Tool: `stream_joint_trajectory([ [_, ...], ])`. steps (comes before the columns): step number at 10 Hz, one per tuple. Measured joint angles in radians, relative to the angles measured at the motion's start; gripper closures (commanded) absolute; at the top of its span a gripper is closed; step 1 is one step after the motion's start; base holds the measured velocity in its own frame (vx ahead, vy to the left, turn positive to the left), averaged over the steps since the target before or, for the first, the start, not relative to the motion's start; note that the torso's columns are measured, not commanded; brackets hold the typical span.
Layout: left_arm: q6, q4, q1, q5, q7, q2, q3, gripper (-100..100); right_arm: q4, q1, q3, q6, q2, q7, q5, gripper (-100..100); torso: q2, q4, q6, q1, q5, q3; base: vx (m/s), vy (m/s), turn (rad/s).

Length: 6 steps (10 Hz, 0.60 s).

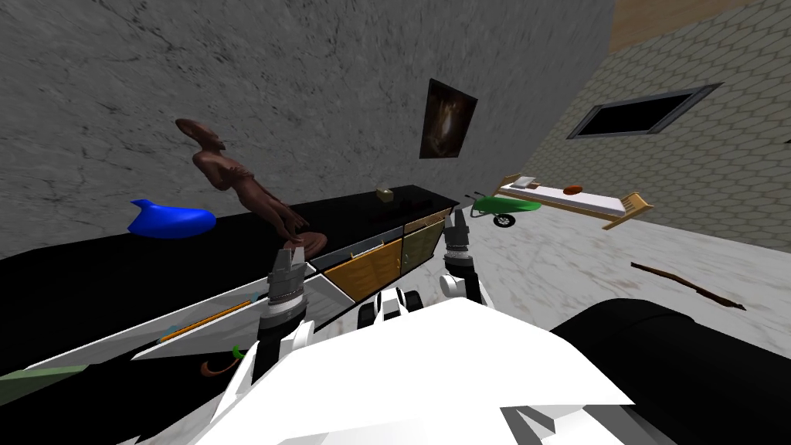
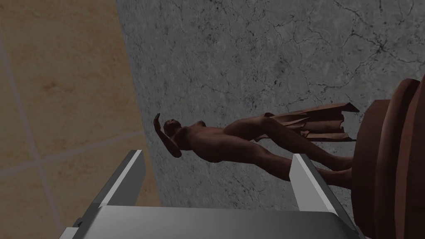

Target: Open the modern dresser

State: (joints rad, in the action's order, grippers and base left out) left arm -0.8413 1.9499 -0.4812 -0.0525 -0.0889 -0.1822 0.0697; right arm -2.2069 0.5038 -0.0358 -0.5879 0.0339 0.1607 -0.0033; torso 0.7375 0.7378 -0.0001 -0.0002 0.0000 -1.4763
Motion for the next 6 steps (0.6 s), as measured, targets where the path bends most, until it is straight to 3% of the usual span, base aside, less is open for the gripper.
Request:
stream_joint_trajectory([
  [6,-0.105,-0.164,0.025,0.021,0.003,0.010,0.013,-100,0.000,0.000,0.000,0.000,0.000,0.000,0.000,0,0.000,0.000,0.000,0.001,0.000,0.000,0.035,-0.087,0.034],
])
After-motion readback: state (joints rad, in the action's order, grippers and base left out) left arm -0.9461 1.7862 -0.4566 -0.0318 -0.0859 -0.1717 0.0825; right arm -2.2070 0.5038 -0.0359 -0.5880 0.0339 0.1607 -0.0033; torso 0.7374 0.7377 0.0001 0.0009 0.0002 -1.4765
